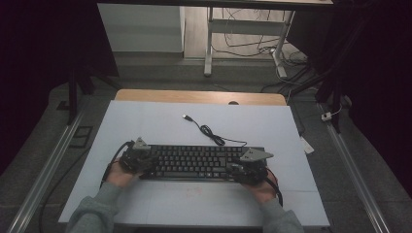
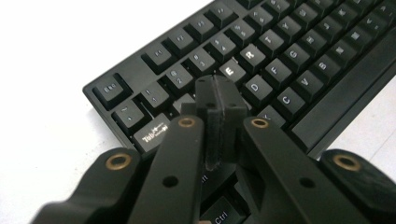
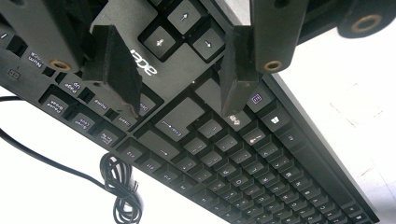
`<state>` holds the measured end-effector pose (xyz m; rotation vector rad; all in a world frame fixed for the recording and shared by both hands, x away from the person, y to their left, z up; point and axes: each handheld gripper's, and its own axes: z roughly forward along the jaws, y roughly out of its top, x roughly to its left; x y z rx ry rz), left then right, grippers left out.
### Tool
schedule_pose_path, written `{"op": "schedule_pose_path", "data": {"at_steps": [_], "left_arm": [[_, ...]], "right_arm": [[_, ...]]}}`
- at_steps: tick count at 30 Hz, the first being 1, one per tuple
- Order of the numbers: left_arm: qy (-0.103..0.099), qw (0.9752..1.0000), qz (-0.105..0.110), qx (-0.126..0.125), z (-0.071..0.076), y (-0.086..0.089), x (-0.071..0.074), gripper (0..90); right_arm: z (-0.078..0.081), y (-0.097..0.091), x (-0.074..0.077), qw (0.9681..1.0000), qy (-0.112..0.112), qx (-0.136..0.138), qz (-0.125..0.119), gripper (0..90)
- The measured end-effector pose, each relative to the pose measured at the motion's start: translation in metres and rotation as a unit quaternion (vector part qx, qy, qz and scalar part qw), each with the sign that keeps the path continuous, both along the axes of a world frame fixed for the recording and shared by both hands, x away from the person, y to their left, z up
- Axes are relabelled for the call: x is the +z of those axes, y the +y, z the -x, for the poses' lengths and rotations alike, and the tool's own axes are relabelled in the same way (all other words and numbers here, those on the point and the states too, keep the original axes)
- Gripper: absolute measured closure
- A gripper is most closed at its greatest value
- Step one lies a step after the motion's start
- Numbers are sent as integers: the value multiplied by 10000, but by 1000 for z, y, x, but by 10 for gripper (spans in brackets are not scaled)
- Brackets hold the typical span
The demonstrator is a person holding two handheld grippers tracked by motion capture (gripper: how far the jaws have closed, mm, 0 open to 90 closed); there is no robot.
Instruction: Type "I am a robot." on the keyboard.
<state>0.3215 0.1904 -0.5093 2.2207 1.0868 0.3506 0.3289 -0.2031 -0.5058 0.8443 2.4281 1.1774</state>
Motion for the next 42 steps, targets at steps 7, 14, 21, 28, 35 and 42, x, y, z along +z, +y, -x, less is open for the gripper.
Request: {"op": "schedule_pose_path", "data": {"at_steps": [7,14,21,28,35,42], "left_arm": [[27,10000,-44,-7,0,-2,-3,888],[44,10000,-73,-19,-1,-4,-4,887],[67,9999,-85,-16,-1,-3,-6,887],[75,9999,-85,-16,-1,-4,-7,887],[104,9999,-67,-7,-2,-4,-9,888],[-10,9999,160,-14,1,-2,-3,860]], "right_arm": [[0,0,-1,10000,-7,-4,21,488],[0,0,-1,10000,-5,-7,43,488],[0,0,-1,10000,2,-13,33,488],[0,0,-1,10000,-1,-8,53,488],[0,1,-1,10000,-3,-3,52,487],[0,0,-1,10000,-3,-16,52,488]]}}
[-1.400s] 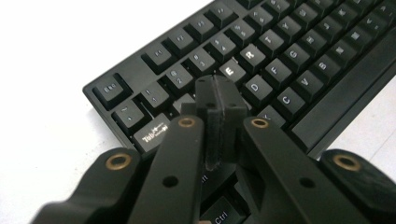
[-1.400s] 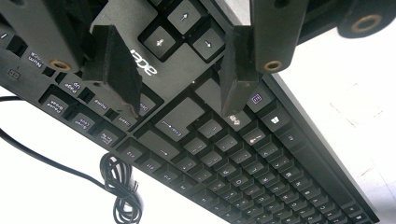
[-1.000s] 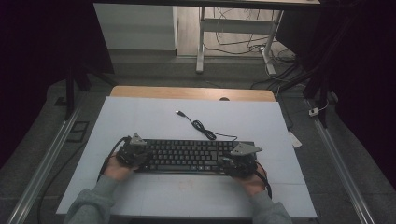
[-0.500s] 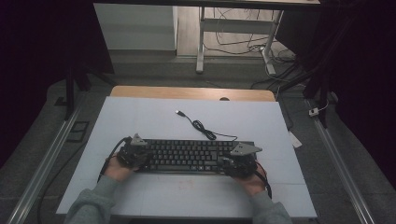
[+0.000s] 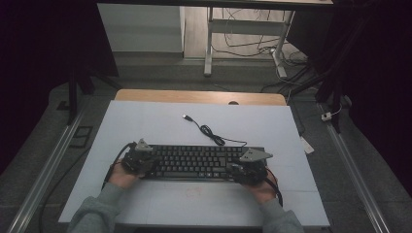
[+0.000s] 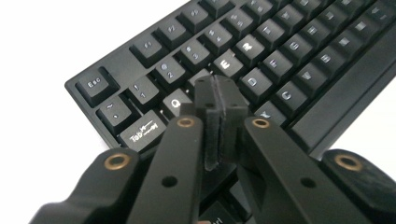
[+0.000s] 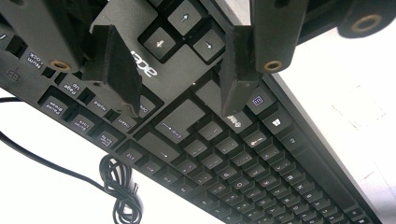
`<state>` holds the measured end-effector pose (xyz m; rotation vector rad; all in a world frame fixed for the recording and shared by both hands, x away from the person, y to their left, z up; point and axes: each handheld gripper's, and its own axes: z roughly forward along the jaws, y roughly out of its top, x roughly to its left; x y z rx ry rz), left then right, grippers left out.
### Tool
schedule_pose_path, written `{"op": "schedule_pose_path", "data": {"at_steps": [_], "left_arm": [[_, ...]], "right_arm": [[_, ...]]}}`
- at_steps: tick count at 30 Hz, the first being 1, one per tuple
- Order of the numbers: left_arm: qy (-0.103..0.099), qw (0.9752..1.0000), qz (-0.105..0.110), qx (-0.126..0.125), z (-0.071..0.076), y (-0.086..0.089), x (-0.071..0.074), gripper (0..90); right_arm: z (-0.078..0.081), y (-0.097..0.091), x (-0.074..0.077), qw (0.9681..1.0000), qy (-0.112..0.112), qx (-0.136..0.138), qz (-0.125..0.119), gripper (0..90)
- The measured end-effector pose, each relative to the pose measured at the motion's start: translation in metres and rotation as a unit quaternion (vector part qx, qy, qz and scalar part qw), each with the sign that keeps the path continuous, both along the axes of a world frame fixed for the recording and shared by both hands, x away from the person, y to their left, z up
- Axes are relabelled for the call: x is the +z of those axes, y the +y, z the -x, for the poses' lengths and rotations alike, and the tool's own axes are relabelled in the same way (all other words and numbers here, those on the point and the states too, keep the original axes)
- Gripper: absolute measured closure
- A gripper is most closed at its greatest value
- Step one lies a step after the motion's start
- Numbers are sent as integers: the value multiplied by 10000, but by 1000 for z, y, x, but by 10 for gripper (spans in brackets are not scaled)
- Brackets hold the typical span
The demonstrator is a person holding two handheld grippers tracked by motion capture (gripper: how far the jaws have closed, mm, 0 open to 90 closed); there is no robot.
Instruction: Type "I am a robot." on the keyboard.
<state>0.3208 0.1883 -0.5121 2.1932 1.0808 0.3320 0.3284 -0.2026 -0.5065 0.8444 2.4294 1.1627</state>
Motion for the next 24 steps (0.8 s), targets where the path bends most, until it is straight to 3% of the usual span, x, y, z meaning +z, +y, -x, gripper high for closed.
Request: {"op": "schedule_pose_path", "data": {"at_steps": [4,6,11,17,24], "left_arm": [[-124,9994,333,28,1,4,7,771],[-237,9986,458,91,3,5,10,677],[-373,9977,540,148,6,5,15,478],[-400,9970,654,138,7,5,19,398],[-417,9964,722,130,8,5,22,364]], "right_arm": [[-1,0,-1,10000,8,11,10,487],[-1,0,0,10000,-15,8,15,487],[-1,-2,0,10000,-24,-5,-5,487],[-1,-2,-1,10000,2,-28,33,486],[-2,-3,0,10000,-13,-36,24,486]]}}
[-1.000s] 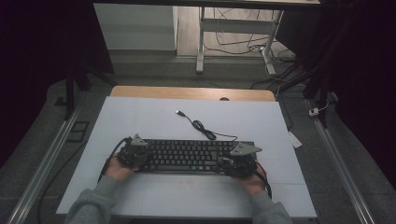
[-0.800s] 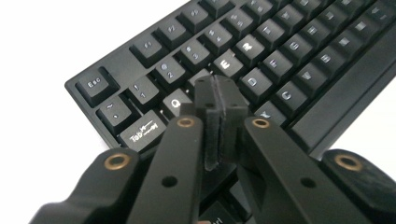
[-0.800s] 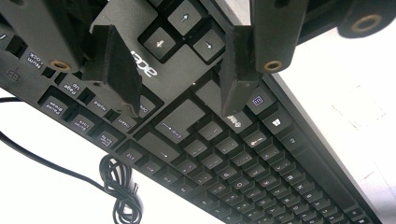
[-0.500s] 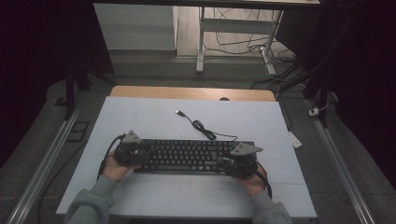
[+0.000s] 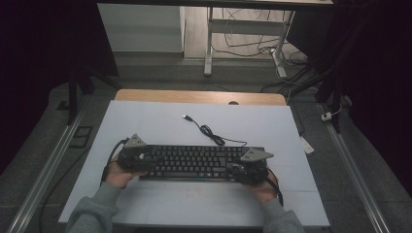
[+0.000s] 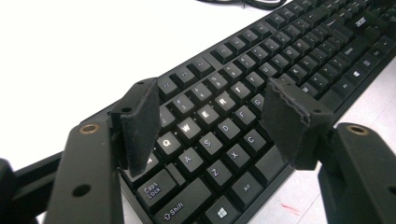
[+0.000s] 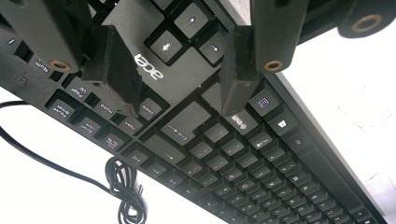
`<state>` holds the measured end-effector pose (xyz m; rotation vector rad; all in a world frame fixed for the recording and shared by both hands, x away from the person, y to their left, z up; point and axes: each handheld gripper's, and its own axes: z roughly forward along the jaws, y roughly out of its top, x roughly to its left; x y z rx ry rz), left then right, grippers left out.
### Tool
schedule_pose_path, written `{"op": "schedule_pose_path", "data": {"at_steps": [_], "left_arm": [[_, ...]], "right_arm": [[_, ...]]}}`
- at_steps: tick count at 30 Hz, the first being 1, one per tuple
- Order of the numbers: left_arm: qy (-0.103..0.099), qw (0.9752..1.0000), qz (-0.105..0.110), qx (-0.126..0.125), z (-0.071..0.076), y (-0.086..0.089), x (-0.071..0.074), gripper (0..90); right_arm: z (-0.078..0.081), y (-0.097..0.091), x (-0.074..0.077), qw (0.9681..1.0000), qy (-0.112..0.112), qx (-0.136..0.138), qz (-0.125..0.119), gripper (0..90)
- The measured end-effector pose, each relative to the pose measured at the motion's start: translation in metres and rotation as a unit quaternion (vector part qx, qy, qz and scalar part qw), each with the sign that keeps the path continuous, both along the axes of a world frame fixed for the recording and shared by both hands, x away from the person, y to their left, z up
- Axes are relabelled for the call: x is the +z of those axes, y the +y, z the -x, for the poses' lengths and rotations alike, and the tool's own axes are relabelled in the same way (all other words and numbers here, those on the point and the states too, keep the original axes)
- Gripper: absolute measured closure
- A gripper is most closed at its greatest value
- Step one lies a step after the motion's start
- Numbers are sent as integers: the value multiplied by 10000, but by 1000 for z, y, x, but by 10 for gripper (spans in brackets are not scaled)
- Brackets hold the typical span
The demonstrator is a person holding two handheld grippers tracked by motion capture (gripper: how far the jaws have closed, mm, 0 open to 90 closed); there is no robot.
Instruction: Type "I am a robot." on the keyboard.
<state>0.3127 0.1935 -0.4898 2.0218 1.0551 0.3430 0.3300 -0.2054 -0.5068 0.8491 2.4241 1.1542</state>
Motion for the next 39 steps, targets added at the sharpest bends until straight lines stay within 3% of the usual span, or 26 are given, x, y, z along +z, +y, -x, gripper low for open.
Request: {"op": "schedule_pose_path", "data": {"at_steps": [16,29,34,39], "left_arm": [[29,10000,36,-30,0,-2,1,332],[78,9999,50,-93,-1,-5,0,296],[92,9999,34,-130,-1,-6,-1,282],[109,9998,5,-144,-1,-8,-1,273]], "right_arm": [[1,1,1,10000,-20,9,-31,486],[3,9,7,9994,11,131,-318,495],[1,16,10,9989,6,208,-417,544],[2,26,13,9984,1,337,-456,665]]}}
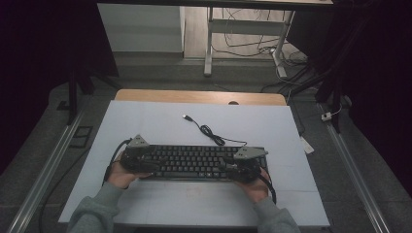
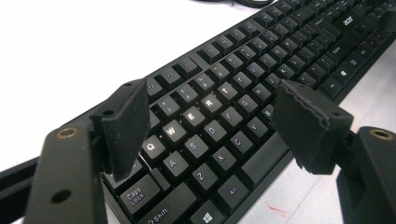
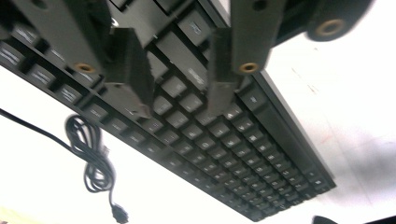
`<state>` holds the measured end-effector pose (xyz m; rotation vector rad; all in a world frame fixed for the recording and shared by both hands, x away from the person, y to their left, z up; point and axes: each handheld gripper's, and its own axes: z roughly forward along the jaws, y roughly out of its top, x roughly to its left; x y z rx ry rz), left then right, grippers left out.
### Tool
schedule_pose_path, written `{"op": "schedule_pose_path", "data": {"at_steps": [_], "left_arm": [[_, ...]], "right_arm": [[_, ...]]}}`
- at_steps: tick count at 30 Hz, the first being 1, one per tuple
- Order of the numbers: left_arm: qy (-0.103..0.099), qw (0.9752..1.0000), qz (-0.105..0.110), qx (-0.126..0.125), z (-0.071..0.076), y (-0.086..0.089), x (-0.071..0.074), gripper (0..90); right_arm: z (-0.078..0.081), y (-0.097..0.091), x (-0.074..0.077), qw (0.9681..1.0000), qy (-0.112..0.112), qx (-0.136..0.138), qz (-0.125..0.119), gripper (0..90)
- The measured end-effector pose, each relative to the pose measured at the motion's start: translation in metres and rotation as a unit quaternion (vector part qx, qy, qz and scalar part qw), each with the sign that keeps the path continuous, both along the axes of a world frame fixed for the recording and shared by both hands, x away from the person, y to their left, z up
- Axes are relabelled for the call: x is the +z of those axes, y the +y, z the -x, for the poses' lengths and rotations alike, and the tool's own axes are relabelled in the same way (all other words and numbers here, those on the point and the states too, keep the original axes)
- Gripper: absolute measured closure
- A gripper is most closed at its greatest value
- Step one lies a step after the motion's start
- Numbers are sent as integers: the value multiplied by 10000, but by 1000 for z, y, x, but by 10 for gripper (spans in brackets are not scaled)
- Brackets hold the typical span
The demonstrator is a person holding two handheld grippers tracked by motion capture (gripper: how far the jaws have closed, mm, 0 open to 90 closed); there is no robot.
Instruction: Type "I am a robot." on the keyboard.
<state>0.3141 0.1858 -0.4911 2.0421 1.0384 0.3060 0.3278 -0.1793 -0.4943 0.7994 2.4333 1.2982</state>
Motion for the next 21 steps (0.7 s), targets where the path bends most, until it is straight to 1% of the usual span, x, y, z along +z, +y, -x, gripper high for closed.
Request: {"op": "schedule_pose_path", "data": {"at_steps": [2,5,8,13,19,21], "left_arm": [[6,10000,-1,10,0,-1,0,267],[2,10000,-6,-11,0,-2,0,260],[3,10000,-14,-14,0,-2,0,255],[5,10000,-10,1,0,-2,0,250],[8,10000,-54,-27,0,-2,-1,249],[15,10000,-50,-19,0,-3,-1,250]], "right_arm": [[0,4,1,10000,11,47,23,729],[0,11,1,9998,35,185,-7,830],[-1,19,2,9993,75,358,69,893],[-5,35,0,9986,123,514,96,897],[-10,53,-4,9978,183,600,196,897],[-11,58,-5,9976,180,643,188,897]]}}
